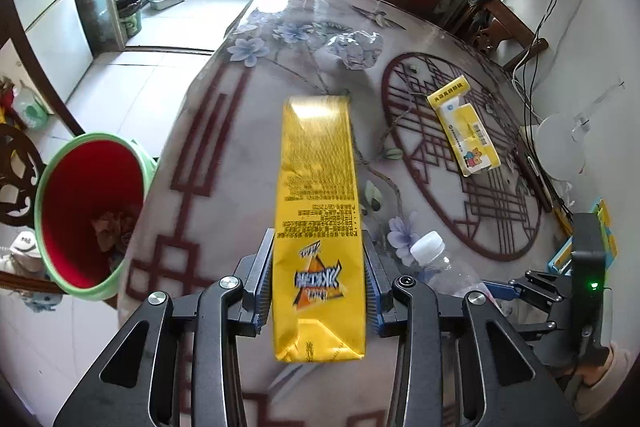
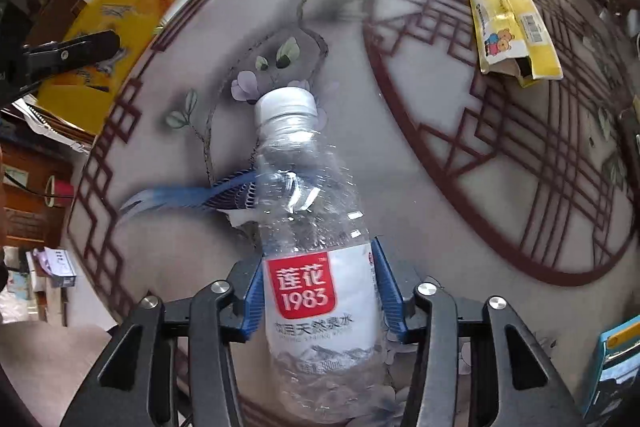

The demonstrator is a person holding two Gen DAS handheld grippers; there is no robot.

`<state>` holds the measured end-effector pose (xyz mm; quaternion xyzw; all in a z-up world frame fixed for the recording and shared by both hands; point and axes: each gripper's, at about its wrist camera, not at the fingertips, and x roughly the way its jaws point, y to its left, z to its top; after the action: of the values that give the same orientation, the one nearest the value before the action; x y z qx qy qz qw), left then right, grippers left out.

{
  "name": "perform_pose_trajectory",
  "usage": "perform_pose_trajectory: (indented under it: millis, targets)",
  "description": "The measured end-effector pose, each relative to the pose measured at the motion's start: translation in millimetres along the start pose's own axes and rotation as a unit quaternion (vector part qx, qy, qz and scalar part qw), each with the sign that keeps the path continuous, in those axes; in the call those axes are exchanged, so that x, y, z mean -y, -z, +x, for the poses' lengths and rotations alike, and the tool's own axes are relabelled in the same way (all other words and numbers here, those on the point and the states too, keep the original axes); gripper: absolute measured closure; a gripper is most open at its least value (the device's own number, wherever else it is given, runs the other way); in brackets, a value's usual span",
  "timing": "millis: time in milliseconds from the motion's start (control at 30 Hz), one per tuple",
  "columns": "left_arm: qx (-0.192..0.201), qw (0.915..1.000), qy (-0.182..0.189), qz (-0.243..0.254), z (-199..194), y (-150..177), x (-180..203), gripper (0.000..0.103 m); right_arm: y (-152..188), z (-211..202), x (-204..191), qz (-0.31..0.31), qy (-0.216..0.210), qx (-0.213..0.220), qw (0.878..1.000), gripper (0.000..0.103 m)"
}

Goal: Collect trash
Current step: 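Carry the yellow juice box and water bottle over the red bucket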

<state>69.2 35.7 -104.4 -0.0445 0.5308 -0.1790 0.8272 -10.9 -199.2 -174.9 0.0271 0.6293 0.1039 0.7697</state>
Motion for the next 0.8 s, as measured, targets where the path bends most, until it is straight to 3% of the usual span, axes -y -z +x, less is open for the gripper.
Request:
perform_pose_trajectory:
  millis: [233, 500, 800]
  targets:
    - [-0.002, 1.0, 0.009, 0.0, -3.8, -3.6, -23.7, 0.067, -15.3, -23.8, -7.2, 0.061, -0.029, 0.052, 0.996, 0.059]
    - [0.006, 0.9992, 0.039, 0.006, -19.1, -10.8, -52.9, 0.067, -38.8, -44.7, -47.0, 0.076, -0.024, 0.098, 0.992, 0.059]
    - [0.021, 0.9994, 0.027, 0.001, -38.6, -18.7, -109.5, 0.067, -74.0, -45.5, -109.8, 0.063, -0.018, 0.125, 0.99, 0.059]
